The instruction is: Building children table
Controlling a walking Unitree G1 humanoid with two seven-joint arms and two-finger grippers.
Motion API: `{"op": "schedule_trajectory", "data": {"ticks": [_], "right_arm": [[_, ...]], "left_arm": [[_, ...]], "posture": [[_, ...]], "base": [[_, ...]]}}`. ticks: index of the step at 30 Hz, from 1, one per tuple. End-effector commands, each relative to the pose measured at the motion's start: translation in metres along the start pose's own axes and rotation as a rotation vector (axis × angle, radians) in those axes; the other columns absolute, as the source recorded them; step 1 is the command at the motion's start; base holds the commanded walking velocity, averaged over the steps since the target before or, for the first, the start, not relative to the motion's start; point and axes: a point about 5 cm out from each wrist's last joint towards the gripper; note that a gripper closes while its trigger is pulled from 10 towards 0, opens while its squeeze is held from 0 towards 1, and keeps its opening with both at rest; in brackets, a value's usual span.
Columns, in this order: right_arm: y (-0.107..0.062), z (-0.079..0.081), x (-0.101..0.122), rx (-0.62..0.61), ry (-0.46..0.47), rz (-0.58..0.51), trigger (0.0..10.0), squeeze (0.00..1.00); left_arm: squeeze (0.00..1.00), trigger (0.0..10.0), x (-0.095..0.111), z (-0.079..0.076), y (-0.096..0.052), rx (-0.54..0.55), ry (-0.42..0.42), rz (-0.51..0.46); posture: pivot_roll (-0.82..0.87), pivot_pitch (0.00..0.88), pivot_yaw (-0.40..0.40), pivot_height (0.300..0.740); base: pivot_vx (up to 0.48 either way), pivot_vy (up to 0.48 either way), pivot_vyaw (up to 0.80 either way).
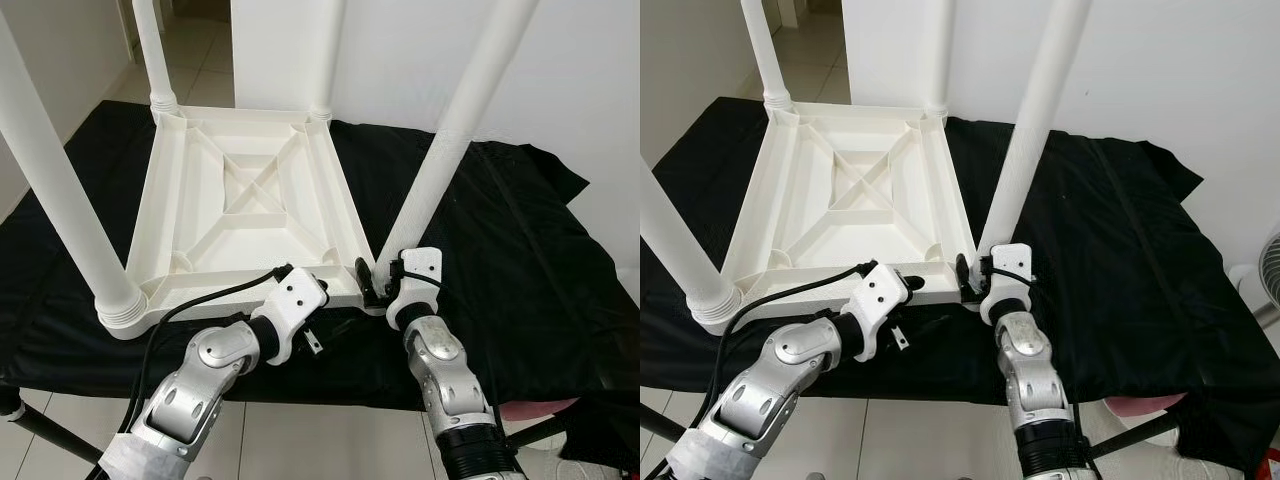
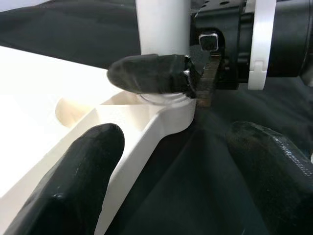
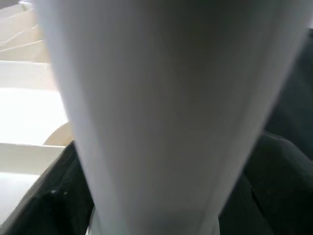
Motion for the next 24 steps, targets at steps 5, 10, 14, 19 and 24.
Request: {"op": "schedule_trajectory", "data": {"ticks": [5,10,14,19,24], "right_arm": [[0.003,-0.024,0.012,0.217,-0.064,0.030,10.0,0.00],[0.005,-0.027,0.014,0.372,-0.105,0.067,10.0,0.00],[0.011,-0.026,0.017,0.481,-0.128,0.082,10.0,0.00],[0.017,-0.022,0.014,0.578,-0.182,0.126,10.0,0.00],[0.019,-0.021,0.007,0.633,-0.192,0.177,2.3,0.00]], "left_arm": [[0.00,10.0,0.002,-0.002,0.002,-0.020,-0.002,-0.007],[0.00,10.0,0.002,-0.001,0.002,-0.019,-0.001,-0.008],[0.00,10.0,0.003,0.000,0.002,-0.017,0.001,-0.008],[0.00,10.0,0.003,0.001,0.003,-0.012,0.003,-0.010],[0.00,10.0,0.004,0.002,0.003,-0.005,0.002,-0.012]], "posture": [[-0.02,0.006,-0.082,0.740],[-0.02,0.006,-0.081,0.740],[-0.01,0.003,-0.080,0.740],[-0.01,0.000,-0.084,0.740],[0.00,0.000,-0.088,0.740]], "base": [[0.000,0.000,0.00],[0.000,0.000,0.00],[0.000,0.000,0.00],[0.000,0.000,0.00],[0.000,0.000,0.00]]}}
Point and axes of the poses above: a point about 5 cm out from each wrist's last joint towards the gripper, its own y axis pointing out of the wrist towards the gripper, its own x axis along the axis of the wrist's last joint, z = x × y, and after that the axes turned 10 degrees about y, right-handed
